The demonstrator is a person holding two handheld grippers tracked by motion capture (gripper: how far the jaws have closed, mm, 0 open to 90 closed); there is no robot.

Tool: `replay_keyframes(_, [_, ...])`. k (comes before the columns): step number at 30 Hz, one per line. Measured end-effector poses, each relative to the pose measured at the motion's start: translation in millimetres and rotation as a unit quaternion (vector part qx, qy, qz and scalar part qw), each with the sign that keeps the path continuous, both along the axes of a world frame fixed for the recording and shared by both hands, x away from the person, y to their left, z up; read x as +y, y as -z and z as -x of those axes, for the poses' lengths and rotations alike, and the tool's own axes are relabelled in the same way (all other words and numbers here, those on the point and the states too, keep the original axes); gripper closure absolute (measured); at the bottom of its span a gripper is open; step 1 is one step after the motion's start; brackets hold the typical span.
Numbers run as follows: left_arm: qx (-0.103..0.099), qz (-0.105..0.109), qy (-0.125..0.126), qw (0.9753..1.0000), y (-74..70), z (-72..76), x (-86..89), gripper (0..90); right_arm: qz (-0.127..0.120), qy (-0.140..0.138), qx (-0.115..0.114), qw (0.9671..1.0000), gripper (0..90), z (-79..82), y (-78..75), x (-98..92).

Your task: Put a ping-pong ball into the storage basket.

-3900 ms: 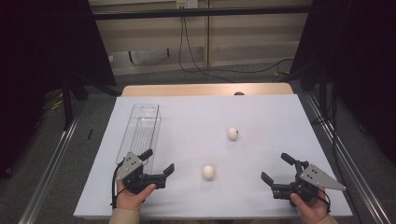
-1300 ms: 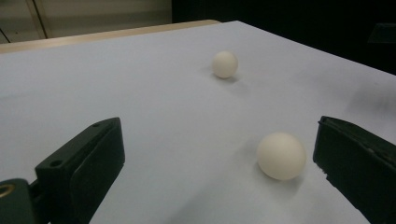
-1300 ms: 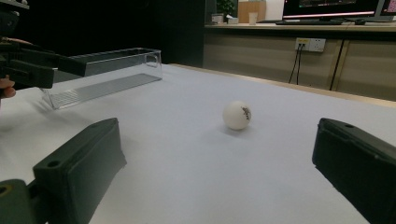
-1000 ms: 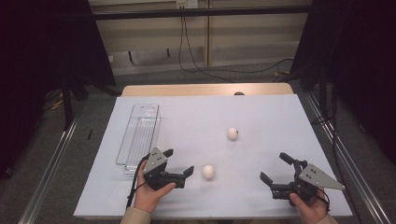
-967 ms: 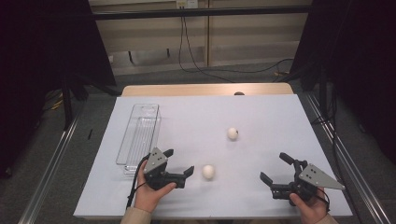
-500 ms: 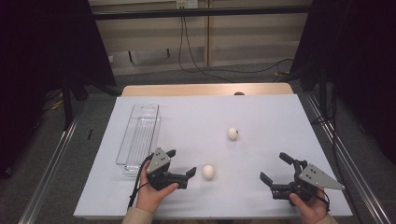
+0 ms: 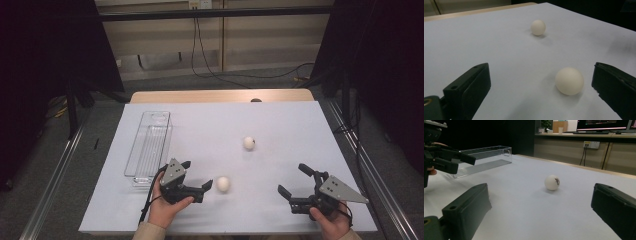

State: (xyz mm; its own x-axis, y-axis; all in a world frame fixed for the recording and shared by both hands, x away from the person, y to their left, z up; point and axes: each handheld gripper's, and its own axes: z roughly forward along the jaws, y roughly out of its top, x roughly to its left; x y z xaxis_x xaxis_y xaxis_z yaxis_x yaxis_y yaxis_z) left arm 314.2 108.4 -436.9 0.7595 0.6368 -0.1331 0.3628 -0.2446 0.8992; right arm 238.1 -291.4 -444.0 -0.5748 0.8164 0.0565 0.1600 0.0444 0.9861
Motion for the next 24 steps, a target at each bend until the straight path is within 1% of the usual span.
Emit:
replay_keyframes(4, [0.001,-0.007,0.003,1.0,0.7,-0.2,-1.6,2.2,0.0,0.0,0.0,1.0,1.2,0.0,0.0,0.1])
replay_keyframes(6, [0.002,-0.007,0.003,1.0,0.9,-0.3,-2.1,2.2,-0.001,-0.001,-0.001,1.0,1.1,-0.1,-0.1,0.1])
replay_keyframes(7, [0.006,-0.006,0.005,1.0,1.4,-0.5,-3.6,2.2,-0.001,-0.001,-0.002,1.0,1.2,-0.2,-0.2,0.1])
replay_keyframes(9, [0.006,-0.01,0.007,0.9999,1.9,-0.8,-4.8,2.2,0.0,-0.001,-0.001,1.0,1.2,-0.2,0.0,0.3])
replay_keyframes(11, [0.007,-0.01,0.007,0.9999,2.3,-0.8,-5.8,2.2,-0.001,-0.001,0.0,1.0,1.2,-0.3,0.1,0.5])
replay_keyframes(12, [0.009,-0.014,0.011,0.9998,2.9,-1.1,-7.1,2.2,0.0,-0.001,0.0,1.0,1.2,-0.4,0.1,0.5])
replay_keyframes(14, [0.01,-0.012,0.011,0.9998,3.3,-1.0,-8.2,2.2,0.0,-0.001,0.0,1.0,1.2,-0.5,0.2,0.6])
replay_keyframes(16, [0.008,-0.015,0.01,0.9998,3.5,-1.2,-9.0,2.2,0.0,-0.002,0.0,1.0,1.2,-0.2,0.1,0.8])
replay_keyframes(18, [0.011,-0.018,0.012,0.9997,3.7,-1.6,-10.2,2.2,0.0,-0.001,0.0,1.0,1.1,-0.4,0.2,0.6])
replay_keyframes(20, [0.009,-0.023,0.014,0.9996,3.6,-1.5,-11.1,2.1,-0.001,-0.001,0.0,1.0,1.2,-0.5,0.1,0.5])
replay_keyframes(24, [0.012,-0.025,0.019,0.9994,2.9,-1.2,-12.8,2.0,0.0,-0.001,0.0,1.0,1.2,-0.6,0.1,0.5])
